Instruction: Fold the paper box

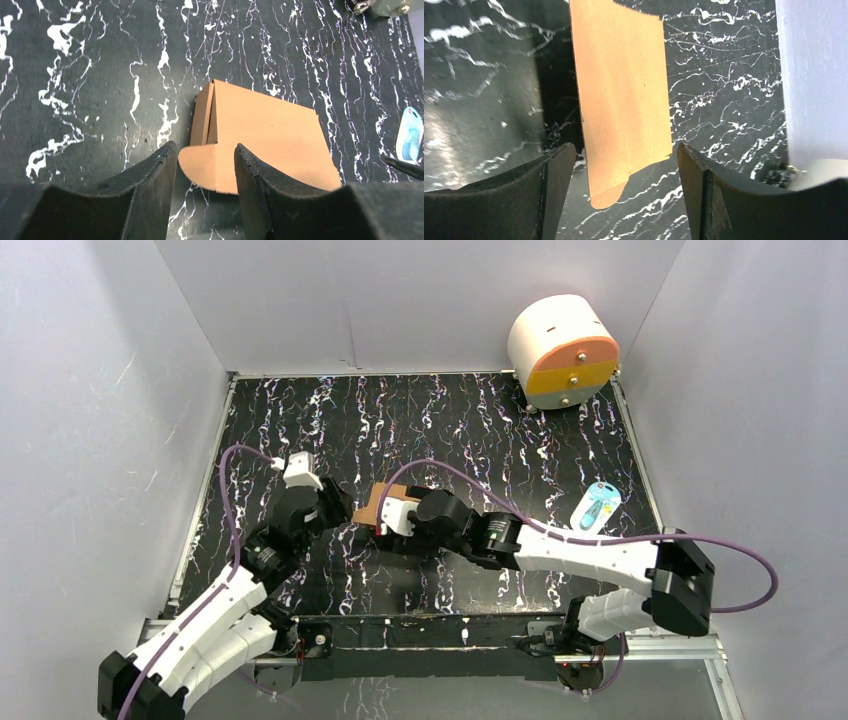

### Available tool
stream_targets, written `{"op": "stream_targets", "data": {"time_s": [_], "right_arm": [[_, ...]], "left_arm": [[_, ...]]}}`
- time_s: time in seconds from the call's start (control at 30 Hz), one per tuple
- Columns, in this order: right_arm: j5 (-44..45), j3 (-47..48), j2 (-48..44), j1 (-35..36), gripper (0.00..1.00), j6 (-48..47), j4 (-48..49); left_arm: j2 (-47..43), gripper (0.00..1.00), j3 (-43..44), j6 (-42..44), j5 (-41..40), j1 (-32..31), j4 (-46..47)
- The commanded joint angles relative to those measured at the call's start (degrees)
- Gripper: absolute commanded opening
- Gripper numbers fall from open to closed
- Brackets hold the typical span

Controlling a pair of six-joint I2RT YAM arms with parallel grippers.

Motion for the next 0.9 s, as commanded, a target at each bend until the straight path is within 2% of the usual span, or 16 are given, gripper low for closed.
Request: {"op": "stream_targets", "data": {"time_s": [0.0, 0.2, 0.4, 0.87], "right_arm": [[-2.55, 0.2, -3.63, -1.91, 0.85, 11.67, 2.36], [-4.53, -4.0, -6.2, -12.12, 0.84, 27.12, 6.87], [-17.57, -11.93, -9.77, -24.32, 0.78, 38.49, 16.5], [-25.7, -18.21, -3.12, -29.77, 0.81, 50.06, 25.63]], "left_arm": [[5.12, 0.46, 4.85, 5.1, -2.28, -0.29, 6.18], [13.62, 0.54, 6.11, 8.59, -2.24, 0.02, 13.37], [22.43, 0.57, 9.16, 9.29, 5.55, 1.92, 15.67], [29.13, 0.55, 0.79, 4.71, 17.78, 7.26, 22.29]]}}
